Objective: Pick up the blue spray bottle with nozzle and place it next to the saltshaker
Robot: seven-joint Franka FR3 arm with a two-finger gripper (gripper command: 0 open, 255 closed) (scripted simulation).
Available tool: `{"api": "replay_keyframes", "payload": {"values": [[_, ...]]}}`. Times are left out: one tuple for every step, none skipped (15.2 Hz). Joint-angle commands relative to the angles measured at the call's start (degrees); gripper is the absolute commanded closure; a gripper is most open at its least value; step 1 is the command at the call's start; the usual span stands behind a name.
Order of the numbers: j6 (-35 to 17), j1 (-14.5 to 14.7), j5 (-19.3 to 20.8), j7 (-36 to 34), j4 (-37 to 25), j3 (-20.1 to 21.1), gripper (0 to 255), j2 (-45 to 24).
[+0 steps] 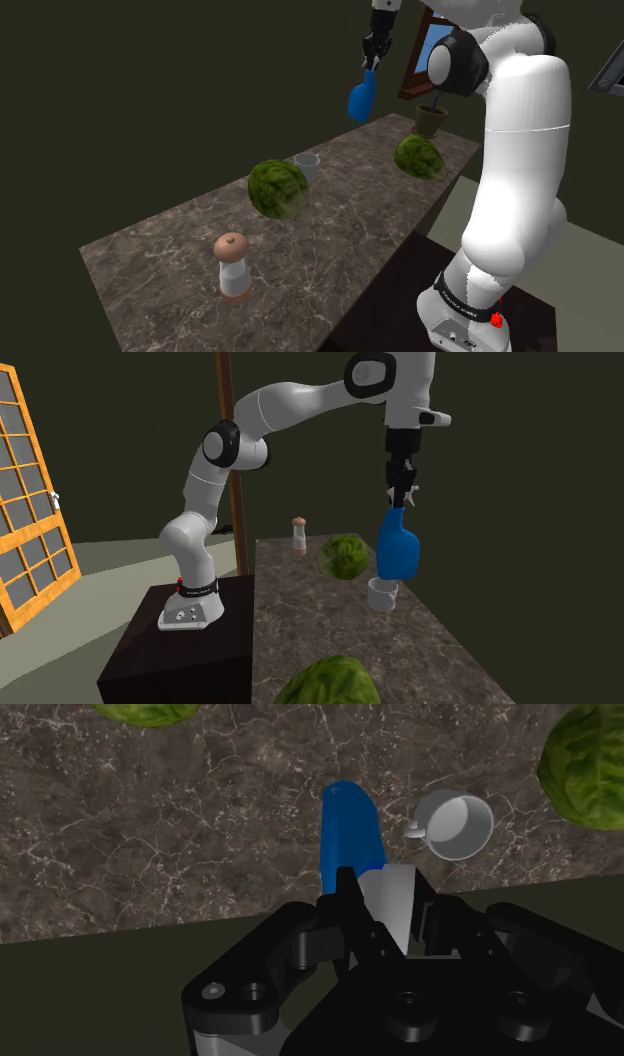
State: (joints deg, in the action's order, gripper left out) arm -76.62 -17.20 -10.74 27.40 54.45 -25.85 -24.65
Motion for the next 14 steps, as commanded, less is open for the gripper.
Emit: {"api": "replay_keyframes", "payload": {"values": [[2.73, -1.1, -0.78, 0.01, -4.37, 0.11, 255, -1.68], [4.32, -1.85, -1.3, -0.02, -7.11, 0.21, 255, -2.82], [6.11, -2.75, -1.93, -0.07, -10.27, 0.35, 255, -4.18], [8.21, -3.91, -2.69, -0.19, -14.16, 0.58, 255, -5.91], [11.15, -5.73, -3.83, -0.49, -19.9, 1.04, 255, -8.58], [13.73, -7.56, -4.78, -0.92, -25.33, 1.74, 255, -11.22], [7.98, -1.86, -1.92, -0.86, -11.34, -0.02, 255, -3.36], [5.53, 1.74, -0.53, -1.5, -4.72, -1.35, 255, 0.71], [3.74, 4.08, 1.17, -2.61, 0.32, -1.19, 255, 4.16], [2.37, 6.3, 2.57, -3.79, 4.5, -1.23, 255, 7.17], [1.26, 8.18, 3.91, -5.11, 8.13, -0.98, 255, 9.92], [0.36, 9.86, 5.15, -6.51, 11.34, -0.61, 255, 12.47], [-0.4, 11.32, 6.32, -7.98, 14.25, -0.09, 255, 14.88], [-1.0, 12.65, 7.39, -9.48, 16.88, 0.48, 255, 17.14]]}}
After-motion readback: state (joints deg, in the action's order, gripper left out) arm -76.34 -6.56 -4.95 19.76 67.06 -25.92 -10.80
